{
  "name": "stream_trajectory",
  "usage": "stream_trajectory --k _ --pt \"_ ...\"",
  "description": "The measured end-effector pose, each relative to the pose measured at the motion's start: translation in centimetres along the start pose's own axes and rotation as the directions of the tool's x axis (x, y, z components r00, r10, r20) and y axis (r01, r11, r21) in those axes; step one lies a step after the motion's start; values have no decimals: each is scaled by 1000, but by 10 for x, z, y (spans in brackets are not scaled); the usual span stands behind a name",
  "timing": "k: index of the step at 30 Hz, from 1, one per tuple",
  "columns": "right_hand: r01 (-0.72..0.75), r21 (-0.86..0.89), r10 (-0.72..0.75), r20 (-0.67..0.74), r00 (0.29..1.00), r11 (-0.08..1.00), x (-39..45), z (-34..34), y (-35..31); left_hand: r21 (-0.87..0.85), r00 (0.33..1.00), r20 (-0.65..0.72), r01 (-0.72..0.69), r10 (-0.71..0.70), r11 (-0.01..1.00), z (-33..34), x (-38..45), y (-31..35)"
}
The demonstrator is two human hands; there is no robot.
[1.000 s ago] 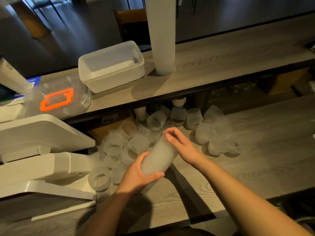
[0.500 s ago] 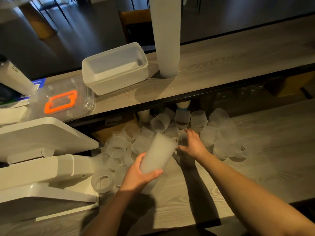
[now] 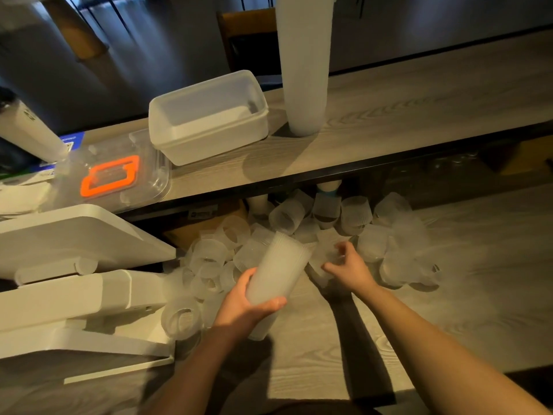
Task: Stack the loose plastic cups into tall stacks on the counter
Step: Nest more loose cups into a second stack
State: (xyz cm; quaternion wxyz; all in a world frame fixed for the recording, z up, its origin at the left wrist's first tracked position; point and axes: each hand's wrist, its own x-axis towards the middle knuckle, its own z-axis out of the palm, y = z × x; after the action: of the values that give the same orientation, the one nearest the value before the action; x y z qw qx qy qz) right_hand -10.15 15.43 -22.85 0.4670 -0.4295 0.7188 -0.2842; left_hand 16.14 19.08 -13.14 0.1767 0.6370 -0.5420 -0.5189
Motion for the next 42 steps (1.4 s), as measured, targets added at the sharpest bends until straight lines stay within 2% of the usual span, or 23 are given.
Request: stream_trajectory --k 2,6,9,12,16,20,25,30,38,40,42 --pt "-1 168 -6 37 999 986 -10 -5 -8 2 1000 1 -17 17 1000 2 -1 2" --pt "34 399 -26 -25 999 916 -29 -23 -27 26 998 5 -56 56 998 5 -2 2" --pt "73 511 -64 -35 997 857 -35 -37 -43 41 996 10 -93 93 995 7 -3 2" --pt "121 493 -134 -7 991 862 -42 -44 -61 113 992 32 -129 126 985 8 -5 1" --pt "201 345 -234 57 971 917 -51 -41 -72 182 987 59 -156 148 971 9 -10 1" --pt "237 242 -260 66 963 941 -57 -38 -67 211 980 88 -195 180 958 9 -17 3" --pt "257 231 -279 65 958 938 -70 -38 -67 251 977 94 -209 191 945 9 -18 0" --pt "285 260 -311 63 948 923 -86 -29 -76 205 971 68 -237 228 950 12 -18 6" --pt "261 222 -303 186 935 940 -84 -38 -68 179 974 93 -221 207 959 18 -13 12" --pt "236 229 -268 124 955 945 -77 -41 -61 140 975 96 -212 200 967 22 -10 14" --pt "210 169 -201 -70 977 963 -64 -46 -53 92 975 108 -206 196 974 25 -6 16"
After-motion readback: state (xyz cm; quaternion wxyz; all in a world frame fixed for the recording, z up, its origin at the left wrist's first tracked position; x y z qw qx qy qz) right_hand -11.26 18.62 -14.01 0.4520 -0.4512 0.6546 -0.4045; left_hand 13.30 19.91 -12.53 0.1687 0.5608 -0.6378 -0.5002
